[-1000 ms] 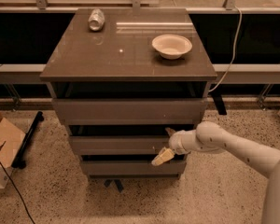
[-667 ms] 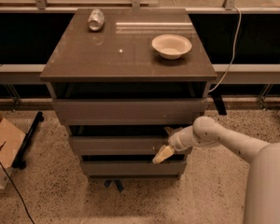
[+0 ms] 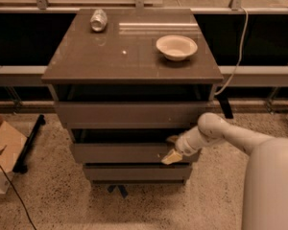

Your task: Open middle drawer

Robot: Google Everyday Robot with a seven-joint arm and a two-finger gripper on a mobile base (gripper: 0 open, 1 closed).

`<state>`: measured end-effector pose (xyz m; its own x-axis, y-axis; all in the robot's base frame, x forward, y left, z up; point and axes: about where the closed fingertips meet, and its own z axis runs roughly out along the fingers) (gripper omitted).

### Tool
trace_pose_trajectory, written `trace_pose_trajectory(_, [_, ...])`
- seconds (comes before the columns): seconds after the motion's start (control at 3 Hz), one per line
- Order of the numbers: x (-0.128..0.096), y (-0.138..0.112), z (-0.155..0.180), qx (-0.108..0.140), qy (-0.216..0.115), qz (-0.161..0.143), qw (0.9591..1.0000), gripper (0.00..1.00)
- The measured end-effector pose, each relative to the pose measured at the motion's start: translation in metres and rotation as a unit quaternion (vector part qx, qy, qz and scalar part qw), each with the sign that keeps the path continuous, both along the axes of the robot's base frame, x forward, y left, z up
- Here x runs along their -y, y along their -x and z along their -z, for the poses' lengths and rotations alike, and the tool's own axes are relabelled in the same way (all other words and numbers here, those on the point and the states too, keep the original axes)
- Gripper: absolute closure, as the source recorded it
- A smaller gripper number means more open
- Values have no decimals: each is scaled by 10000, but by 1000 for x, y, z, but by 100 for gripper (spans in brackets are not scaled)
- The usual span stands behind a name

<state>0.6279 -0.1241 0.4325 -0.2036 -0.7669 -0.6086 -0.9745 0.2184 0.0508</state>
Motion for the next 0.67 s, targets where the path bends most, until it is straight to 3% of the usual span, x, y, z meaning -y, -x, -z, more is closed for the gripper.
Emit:
trace_pose_trajectory(0.33, [5, 27, -4, -199, 164, -185, 9995, 71])
trace_pose_trajectory(0.67, [7, 35, -5, -263, 215, -245, 9991, 94])
